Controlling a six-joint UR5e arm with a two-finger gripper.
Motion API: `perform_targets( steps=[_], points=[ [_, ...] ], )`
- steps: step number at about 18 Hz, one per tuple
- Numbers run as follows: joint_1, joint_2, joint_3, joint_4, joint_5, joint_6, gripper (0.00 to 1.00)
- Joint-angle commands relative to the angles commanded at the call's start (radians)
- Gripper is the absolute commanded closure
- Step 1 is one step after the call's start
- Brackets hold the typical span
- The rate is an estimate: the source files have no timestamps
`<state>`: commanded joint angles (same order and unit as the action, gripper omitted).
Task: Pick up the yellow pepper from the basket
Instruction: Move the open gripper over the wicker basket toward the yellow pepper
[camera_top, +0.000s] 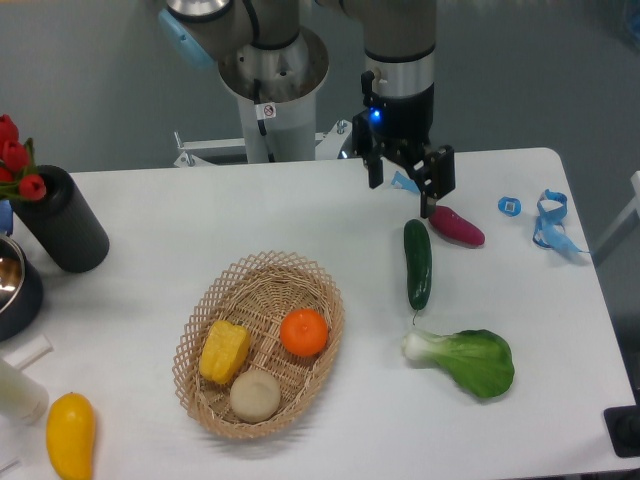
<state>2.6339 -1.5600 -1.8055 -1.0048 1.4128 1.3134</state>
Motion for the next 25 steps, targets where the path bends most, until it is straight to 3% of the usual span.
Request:
perform_targets(
  steps=[5,8,15,21,25],
  points=[
    [-0.018,-0.017,0.002,-0.001,-0.110,-0.123,0.00],
    [-0.040,-0.044,0.008,0.003,-0.146,-0.305,0.00],
    [-0.121,-0.098,0.018,0.089,-0.141,-0.574,0.00],
    [-0.228,-0.144,0.023,0.106,-0.126,-0.651,0.00],
    [-0.299,-0.216,0.046,0.124,-0.066,-0.657,0.00]
  ],
)
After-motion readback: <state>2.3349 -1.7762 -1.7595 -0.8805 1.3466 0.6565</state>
